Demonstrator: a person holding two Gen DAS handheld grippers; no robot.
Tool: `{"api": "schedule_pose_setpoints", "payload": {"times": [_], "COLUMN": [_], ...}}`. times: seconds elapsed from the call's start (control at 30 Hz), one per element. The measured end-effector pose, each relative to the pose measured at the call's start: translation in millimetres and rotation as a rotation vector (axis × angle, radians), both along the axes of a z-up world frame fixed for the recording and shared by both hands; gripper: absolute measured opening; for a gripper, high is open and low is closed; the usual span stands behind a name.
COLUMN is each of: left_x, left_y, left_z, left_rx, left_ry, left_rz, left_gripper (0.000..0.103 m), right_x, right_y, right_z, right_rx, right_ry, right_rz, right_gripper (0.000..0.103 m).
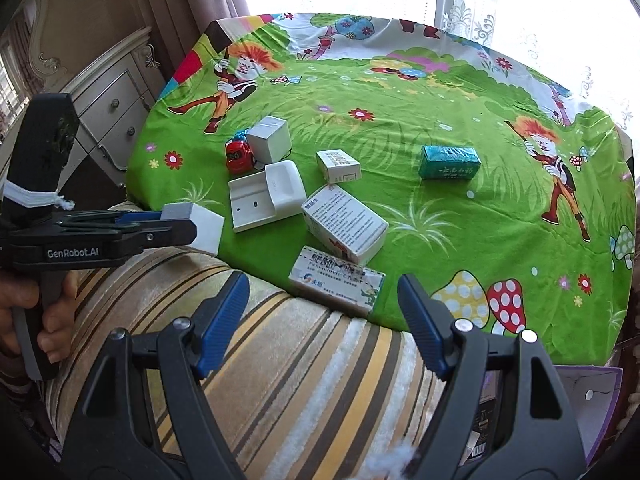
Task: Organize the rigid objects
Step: 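Grasp the small white box with the left gripper while the right gripper grasps a white cube box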
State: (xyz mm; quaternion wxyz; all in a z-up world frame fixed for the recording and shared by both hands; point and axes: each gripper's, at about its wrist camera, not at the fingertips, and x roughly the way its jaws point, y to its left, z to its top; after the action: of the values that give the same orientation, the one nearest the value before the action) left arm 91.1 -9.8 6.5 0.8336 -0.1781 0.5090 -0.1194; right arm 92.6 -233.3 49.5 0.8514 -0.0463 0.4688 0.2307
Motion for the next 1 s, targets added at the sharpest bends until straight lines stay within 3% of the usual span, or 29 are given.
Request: {"api": "schedule_pose_setpoints", "payload": {"times": [0.3, 0.47, 1.0], "left_x": [4.5, 7.6, 15.7], "left_y": [30.9, 47.2, 73.9], "left_z": [2.0, 0.8, -11.6], "left_rx": [0.018, 0.006, -0.026], "left_ry": [-0.043, -0.048, -0.040], "left_rz": [0.077, 0.111, 0.145], "left_gripper": [0.052, 0.052, 0.052], "right_x": [46.5, 71.4, 135.0], "right_y": [56.3, 91.9, 158.6], "right_z": [4.4, -4.3, -39.3], "right_rx": [-0.031, -0.111, -0.323], "right_ry": [-0.037, -0.075, -0.043], "right_rz": [0.032, 0.142, 0.549], "right_gripper": [0.079, 0.079, 0.079]}}
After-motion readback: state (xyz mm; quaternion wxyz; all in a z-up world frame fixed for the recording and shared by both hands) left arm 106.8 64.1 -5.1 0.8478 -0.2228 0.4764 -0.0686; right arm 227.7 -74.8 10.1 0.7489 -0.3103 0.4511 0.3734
